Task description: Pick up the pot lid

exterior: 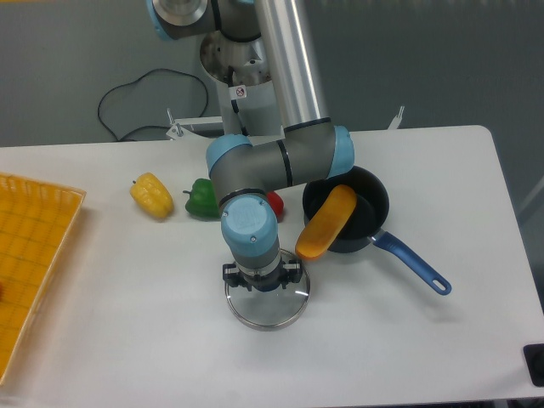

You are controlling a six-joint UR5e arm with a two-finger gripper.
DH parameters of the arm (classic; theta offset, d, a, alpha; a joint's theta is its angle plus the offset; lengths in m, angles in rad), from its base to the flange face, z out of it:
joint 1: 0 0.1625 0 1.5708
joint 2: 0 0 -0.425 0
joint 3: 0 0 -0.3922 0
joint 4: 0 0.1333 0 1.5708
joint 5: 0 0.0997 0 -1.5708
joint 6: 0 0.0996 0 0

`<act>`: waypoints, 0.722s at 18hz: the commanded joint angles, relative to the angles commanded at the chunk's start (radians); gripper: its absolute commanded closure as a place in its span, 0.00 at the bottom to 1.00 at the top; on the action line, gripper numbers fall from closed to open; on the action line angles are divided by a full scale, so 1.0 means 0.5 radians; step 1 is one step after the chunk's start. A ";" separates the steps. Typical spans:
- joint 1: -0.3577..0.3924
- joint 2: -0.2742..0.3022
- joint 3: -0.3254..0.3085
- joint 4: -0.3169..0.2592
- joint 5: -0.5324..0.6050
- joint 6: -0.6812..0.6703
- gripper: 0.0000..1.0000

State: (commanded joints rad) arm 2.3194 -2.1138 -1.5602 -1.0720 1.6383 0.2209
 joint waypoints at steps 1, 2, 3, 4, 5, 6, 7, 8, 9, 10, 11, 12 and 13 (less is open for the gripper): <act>0.000 -0.003 0.031 -0.043 0.000 0.000 0.49; 0.000 -0.003 0.055 -0.071 -0.003 0.000 0.49; 0.000 -0.003 0.071 -0.080 -0.006 -0.009 0.49; 0.000 0.000 0.071 -0.080 -0.018 -0.012 0.49; 0.000 0.000 0.071 -0.080 -0.018 -0.012 0.49; 0.003 0.006 0.077 -0.083 -0.021 -0.012 0.49; 0.006 0.015 0.083 -0.083 -0.021 -0.012 0.49; 0.006 0.027 0.092 -0.089 -0.021 -0.012 0.49; 0.006 0.043 0.101 -0.096 -0.028 -0.009 0.49; 0.006 0.055 0.120 -0.099 -0.043 -0.012 0.49; 0.009 0.064 0.138 -0.102 -0.067 -0.015 0.49; 0.009 0.080 0.157 -0.102 -0.086 -0.012 0.49; 0.012 0.086 0.184 -0.117 -0.104 -0.012 0.49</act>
State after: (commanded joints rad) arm 2.3255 -2.0709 -1.4682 -1.1305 1.5862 0.2148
